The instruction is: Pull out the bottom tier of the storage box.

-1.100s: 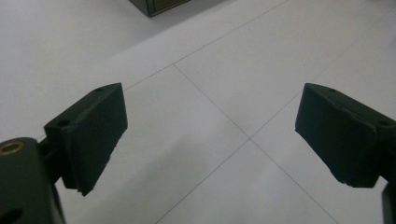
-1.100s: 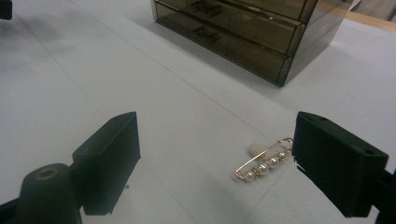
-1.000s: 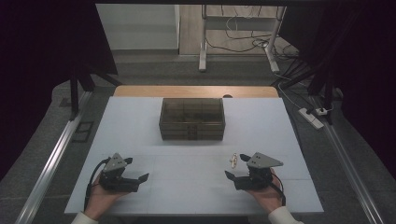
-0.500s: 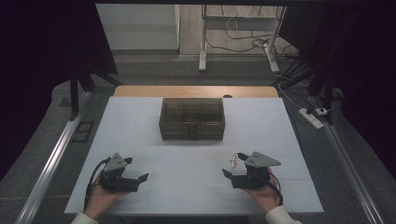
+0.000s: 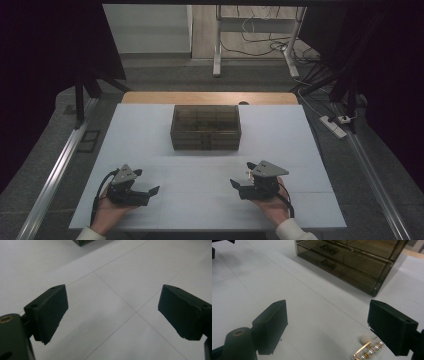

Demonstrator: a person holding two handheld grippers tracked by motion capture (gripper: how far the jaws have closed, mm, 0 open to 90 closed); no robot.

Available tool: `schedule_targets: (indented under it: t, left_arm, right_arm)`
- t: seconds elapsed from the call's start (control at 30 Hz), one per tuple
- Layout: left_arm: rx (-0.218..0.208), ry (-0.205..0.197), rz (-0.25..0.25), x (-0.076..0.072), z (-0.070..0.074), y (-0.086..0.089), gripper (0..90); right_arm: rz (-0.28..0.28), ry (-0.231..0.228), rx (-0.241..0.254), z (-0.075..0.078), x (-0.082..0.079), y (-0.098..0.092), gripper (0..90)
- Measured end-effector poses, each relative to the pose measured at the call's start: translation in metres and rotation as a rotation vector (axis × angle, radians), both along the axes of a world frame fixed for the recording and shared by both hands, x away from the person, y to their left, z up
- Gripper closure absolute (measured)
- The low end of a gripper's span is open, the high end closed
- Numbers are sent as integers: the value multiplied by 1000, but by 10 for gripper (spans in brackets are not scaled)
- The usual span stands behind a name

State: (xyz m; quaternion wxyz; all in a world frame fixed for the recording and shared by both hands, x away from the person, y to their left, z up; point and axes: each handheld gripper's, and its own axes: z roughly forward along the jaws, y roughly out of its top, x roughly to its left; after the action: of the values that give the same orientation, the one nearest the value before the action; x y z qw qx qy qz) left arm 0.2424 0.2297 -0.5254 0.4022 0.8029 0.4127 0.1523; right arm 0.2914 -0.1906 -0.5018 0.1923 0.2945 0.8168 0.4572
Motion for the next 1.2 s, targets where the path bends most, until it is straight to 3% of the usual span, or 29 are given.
schedule_targets:
  t: [0.63,1.2]
  left_arm:
    - [7,-1,1,0,-1,1,92]
    - [0,4,-5,1,-1,0,92]
  right_arm:
    - [39,20,-31,-8,3,28,162]
    - [47,27,-40,-10,4,42,162]
